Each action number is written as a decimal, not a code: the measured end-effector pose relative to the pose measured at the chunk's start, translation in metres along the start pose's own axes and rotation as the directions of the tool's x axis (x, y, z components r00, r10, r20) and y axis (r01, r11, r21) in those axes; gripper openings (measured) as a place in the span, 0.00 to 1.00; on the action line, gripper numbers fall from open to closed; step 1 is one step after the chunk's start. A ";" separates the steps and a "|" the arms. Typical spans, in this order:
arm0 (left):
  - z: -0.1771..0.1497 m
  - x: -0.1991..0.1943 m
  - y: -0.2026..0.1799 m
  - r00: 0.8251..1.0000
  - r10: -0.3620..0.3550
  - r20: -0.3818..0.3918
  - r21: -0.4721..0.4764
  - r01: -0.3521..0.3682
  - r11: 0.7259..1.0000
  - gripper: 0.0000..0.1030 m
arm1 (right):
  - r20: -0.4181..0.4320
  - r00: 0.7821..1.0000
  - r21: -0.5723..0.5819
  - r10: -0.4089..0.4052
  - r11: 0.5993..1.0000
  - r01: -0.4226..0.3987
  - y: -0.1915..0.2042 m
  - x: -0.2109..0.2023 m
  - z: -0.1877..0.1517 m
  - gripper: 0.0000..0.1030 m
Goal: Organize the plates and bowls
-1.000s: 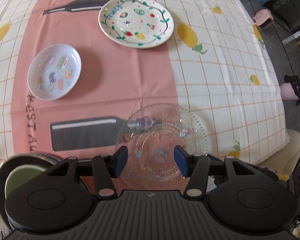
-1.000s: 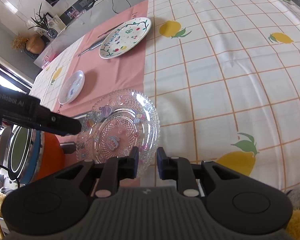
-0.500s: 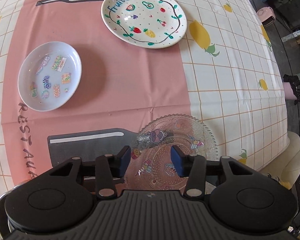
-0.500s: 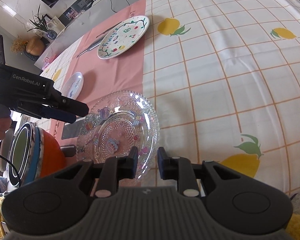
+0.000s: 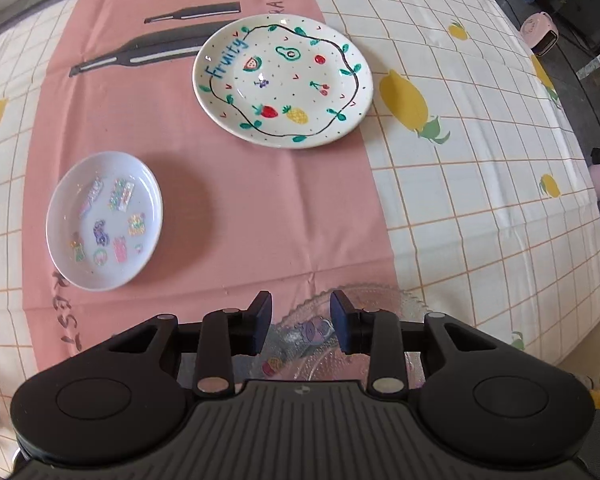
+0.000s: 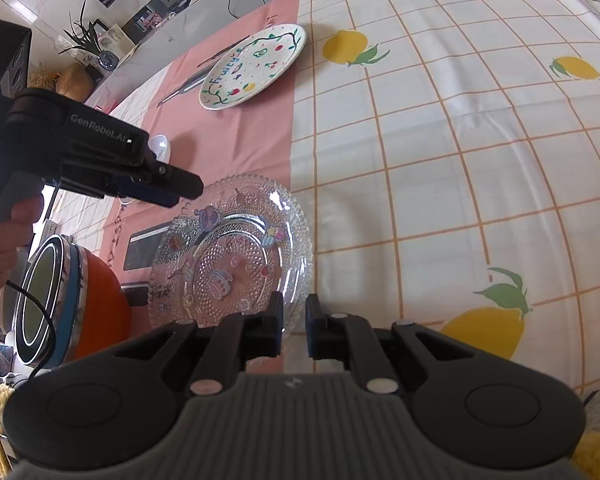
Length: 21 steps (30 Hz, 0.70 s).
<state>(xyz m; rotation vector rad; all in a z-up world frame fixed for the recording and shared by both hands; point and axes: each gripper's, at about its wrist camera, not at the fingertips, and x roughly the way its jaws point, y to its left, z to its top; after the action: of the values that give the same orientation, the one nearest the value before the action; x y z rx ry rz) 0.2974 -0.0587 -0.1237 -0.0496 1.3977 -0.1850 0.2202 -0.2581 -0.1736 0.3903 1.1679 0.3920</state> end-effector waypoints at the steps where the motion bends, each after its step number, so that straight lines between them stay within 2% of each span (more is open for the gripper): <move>1: 0.001 0.002 -0.001 1.000 0.000 -0.004 0.003 0.000 1.000 0.39 | 0.000 1.000 0.001 0.001 1.000 -0.001 0.000 0.000 0.000 0.09; 3: 0.001 0.009 -0.002 1.000 -0.011 -0.022 0.000 0.011 1.000 0.38 | 0.000 1.000 0.000 0.001 1.000 -0.001 0.000 0.000 0.000 0.09; 6: -0.002 0.016 -0.007 1.000 0.014 -0.025 0.018 -0.013 1.000 0.38 | 0.000 1.000 -0.004 0.000 1.000 0.000 0.000 0.000 0.000 0.09; 16: -0.018 0.020 -0.025 0.995 0.084 -0.049 0.170 -0.074 0.983 0.38 | -0.011 1.000 -0.074 -0.026 0.997 0.026 0.010 -0.002 -0.007 0.10; 21: -0.025 0.020 -0.026 0.994 0.096 -0.055 0.184 -0.085 0.979 0.38 | -0.015 0.999 -0.096 -0.039 0.995 0.038 0.012 -0.003 -0.010 0.10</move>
<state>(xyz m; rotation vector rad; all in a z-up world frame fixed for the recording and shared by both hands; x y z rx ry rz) 0.2734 -0.0859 -0.1437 0.1720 1.4382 -0.2388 0.2085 -0.2477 -0.1689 0.2811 1.1663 0.4168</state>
